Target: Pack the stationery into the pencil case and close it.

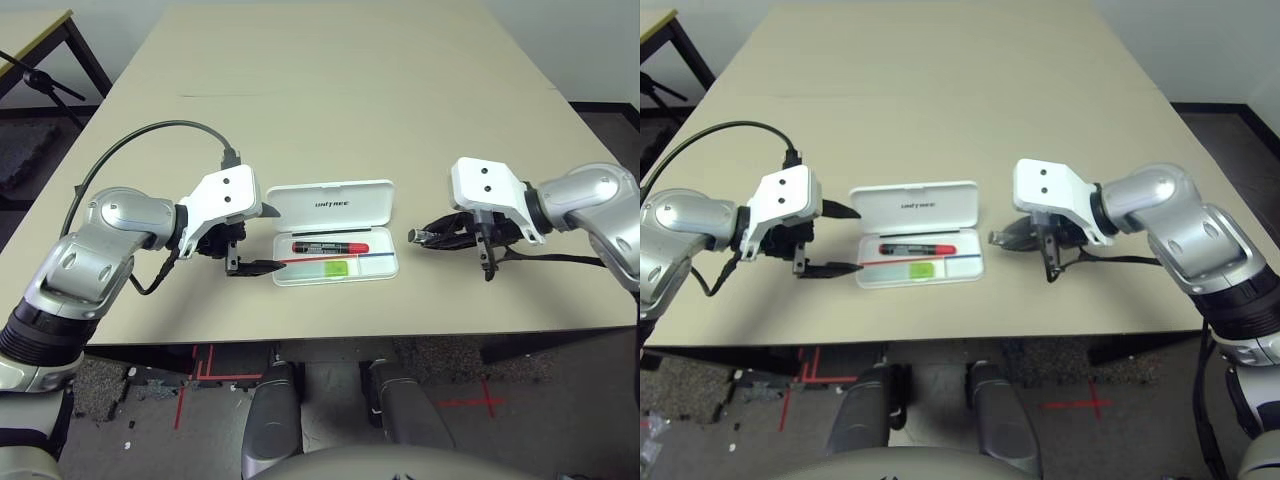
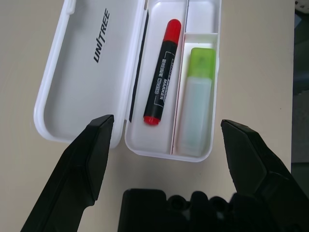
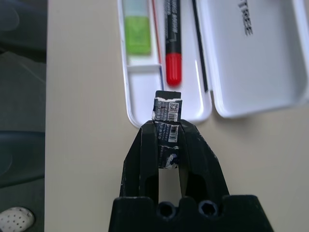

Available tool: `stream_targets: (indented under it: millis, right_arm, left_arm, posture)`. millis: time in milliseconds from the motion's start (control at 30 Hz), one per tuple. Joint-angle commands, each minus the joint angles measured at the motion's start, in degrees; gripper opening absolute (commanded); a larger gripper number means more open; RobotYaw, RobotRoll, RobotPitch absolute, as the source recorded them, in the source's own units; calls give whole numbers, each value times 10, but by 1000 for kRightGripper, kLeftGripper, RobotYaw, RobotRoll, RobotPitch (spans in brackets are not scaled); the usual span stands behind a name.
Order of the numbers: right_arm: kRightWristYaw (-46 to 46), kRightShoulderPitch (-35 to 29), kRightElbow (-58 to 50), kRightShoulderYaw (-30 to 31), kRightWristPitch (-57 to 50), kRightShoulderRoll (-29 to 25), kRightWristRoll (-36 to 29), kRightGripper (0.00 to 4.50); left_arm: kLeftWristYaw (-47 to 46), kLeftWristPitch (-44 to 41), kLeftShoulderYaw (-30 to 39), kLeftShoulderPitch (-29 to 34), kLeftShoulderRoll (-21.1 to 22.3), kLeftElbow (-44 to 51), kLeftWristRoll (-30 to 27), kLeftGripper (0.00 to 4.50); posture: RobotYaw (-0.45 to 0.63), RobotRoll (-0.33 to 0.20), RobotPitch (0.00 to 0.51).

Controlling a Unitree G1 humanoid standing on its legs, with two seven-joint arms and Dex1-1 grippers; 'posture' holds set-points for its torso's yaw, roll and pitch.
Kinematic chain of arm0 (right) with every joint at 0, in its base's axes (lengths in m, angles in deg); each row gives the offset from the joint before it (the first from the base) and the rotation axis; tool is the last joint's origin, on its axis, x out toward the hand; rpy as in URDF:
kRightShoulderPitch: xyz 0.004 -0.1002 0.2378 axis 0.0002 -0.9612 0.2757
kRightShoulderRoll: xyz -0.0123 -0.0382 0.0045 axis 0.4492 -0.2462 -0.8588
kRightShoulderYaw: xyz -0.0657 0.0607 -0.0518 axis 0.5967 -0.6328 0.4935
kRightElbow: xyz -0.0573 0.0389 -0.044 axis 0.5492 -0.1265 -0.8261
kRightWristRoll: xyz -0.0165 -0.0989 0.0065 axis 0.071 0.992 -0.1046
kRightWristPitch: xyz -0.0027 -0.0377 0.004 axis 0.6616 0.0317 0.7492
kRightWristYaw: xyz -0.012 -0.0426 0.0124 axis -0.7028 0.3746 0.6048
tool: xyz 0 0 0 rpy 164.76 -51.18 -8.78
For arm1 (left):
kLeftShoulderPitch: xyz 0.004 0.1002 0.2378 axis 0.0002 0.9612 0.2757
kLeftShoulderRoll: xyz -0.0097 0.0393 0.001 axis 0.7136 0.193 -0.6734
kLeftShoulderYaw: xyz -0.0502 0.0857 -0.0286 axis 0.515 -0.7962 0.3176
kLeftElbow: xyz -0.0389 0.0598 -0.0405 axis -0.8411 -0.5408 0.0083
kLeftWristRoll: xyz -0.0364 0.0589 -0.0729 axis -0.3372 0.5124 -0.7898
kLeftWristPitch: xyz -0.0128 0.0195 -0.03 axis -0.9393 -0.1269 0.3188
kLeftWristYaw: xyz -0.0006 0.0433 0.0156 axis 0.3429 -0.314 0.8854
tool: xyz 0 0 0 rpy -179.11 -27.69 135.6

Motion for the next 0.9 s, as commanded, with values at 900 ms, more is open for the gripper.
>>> stream_targets:
  millis: [900]
  right_arm:
    - [-42,-3,124,67,130,107,108,295]
  left_arm:
    - [-9,-10,-14,1,-6,12,10,4500]
  posture:
    - [10,0,124]
